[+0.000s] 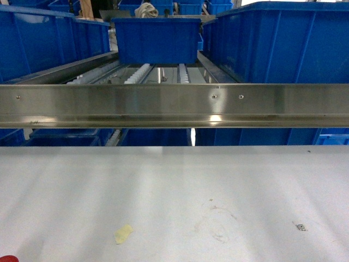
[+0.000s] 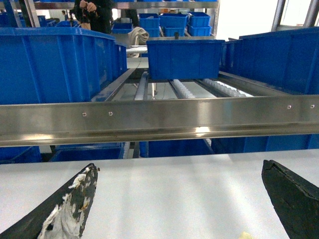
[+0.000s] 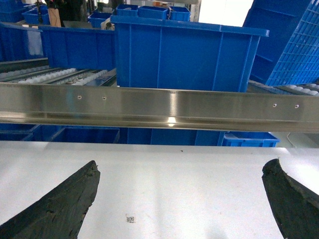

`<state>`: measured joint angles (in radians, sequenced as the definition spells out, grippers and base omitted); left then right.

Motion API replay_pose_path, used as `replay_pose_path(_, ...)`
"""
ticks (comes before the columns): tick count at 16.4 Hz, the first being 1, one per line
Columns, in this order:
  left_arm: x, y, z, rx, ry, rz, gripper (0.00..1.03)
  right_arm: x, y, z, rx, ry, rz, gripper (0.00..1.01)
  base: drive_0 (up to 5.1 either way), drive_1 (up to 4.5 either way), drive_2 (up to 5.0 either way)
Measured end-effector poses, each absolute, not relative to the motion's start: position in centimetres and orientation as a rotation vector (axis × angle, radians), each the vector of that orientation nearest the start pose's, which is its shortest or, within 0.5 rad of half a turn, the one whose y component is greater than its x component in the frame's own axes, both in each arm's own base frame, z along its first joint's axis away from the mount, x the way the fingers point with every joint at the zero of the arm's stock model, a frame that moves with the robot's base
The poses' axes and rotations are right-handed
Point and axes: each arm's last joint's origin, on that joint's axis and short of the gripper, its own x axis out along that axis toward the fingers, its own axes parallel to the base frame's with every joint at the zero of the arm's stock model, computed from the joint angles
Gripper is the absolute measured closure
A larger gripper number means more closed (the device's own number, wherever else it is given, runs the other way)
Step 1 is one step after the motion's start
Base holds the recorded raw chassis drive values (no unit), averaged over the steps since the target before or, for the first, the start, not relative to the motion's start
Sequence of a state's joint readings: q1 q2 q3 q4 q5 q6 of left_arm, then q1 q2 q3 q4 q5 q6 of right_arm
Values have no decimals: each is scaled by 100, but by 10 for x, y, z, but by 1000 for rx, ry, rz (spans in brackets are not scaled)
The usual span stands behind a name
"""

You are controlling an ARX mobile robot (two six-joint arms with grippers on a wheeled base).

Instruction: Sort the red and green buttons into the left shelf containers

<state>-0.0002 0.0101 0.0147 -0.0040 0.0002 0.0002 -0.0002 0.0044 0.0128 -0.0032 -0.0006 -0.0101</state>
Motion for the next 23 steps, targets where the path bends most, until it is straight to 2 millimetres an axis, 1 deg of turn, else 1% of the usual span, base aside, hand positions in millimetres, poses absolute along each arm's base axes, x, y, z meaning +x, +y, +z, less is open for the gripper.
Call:
replay_pose_path(4,97,0,167,0,-1,0,5,97,0,167,-10,-5,0,3,0,0,0)
replay_pose_path(5,100,1,173,1,-49,-17,5,99,0,172,-11,-46,-3,3,0,0,0)
replay_pose_path(6,109,7,178,-1,-39,-1,5,107,-1,177,-10,-57,-15,3,0,0,0)
replay_pose_path(7,118,9,180,-17,-18,4,5,118,-4,174,-15,-21,-35,3,0,0,0)
replay_pose_path(9,139,4,184,-21,-14,-55,5,137,-12,171,-11,8,-80,3,0,0,0)
replay_pose_path(11,161,-3,183,-43,27,-80,5,158,-21,165,-2,54,-103,3,0,0,0)
replay_pose_path(14,189,-20,164,-69,137,-128,5,190,-35,148,18,145,-164,3,0,0,0)
replay_pose_path(15,197,-25,158,-71,165,-123,5,201,-39,141,25,204,-175,3,0,0,0)
replay_pose_path(16,202,-31,149,-54,243,-95,5,207,-42,130,39,285,-170,3,0,0,0)
replay_pose_path(17,201,-32,140,-45,294,-91,5,207,-42,120,46,342,-170,3,0,0,0)
replay_pose_path(19,201,-32,144,-48,265,-86,5,208,-42,124,43,313,-169,3,0,0,0)
replay_pose_path(21,201,-32,144,-47,266,-85,5,208,-42,124,43,316,-169,3,0,0,0)
replay_pose_path(22,201,-32,144,-47,266,-85,5,211,-42,123,35,289,-182,3,0,0,0)
replay_pose_path(23,201,-32,144,-47,266,-85,5,220,-46,115,38,327,-205,3,0,0,0)
